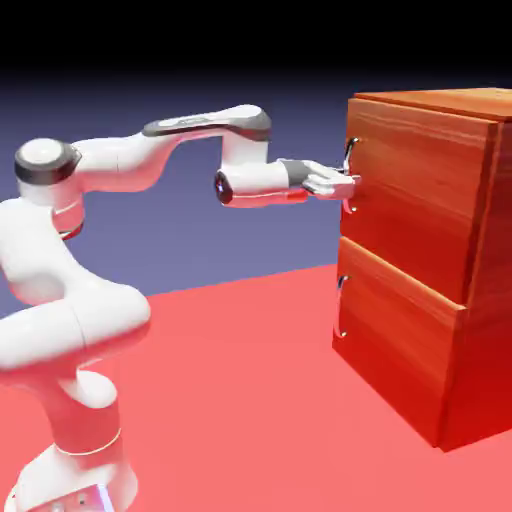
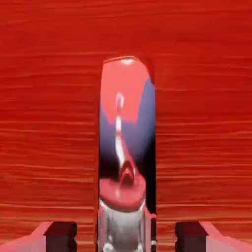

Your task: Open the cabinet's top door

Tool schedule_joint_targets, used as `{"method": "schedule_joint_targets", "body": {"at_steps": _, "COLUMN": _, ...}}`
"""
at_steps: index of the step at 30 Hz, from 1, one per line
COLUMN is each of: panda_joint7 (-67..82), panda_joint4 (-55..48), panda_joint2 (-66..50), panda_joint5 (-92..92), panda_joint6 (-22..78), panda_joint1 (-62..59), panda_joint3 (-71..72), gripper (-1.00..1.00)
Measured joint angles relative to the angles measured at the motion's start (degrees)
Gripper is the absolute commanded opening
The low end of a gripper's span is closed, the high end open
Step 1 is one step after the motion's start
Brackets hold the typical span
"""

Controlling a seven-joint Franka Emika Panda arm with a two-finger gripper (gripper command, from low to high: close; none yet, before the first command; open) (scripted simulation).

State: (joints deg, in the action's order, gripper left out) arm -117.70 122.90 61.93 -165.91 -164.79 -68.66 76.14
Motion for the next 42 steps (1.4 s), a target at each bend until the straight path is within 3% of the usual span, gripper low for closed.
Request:
{"method": "schedule_joint_targets", "body": {"at_steps": 13, "panda_joint7": 22.93, "panda_joint4": 16.87, "panda_joint2": -16.7, "panda_joint5": 0.79, "panda_joint6": 10.76, "panda_joint1": 26.99, "panda_joint3": -19.91, "gripper": -1.0}}
{"method": "schedule_joint_targets", "body": {"at_steps": 23, "panda_joint7": 12.3, "panda_joint4": 33.66, "panda_joint2": -10.38, "panda_joint5": 23.71, "panda_joint6": 24.9, "panda_joint1": 44.37, "panda_joint3": -40.4, "gripper": -1.0}}
{"method": "schedule_joint_targets", "body": {"at_steps": 33, "panda_joint7": 4.96, "panda_joint4": 43.92, "panda_joint2": -3.09, "panda_joint5": 48.5, "panda_joint6": 41.67, "panda_joint1": 48.28, "panda_joint3": -59.7, "gripper": -1.0}}
{"method": "schedule_joint_targets", "body": {"at_steps": 42, "panda_joint7": 3.76, "panda_joint4": 44.94, "panda_joint2": -4.29, "panda_joint5": 70.94, "panda_joint6": 58.97, "panda_joint1": 44.52, "panda_joint3": -77.3, "gripper": -1.0}}
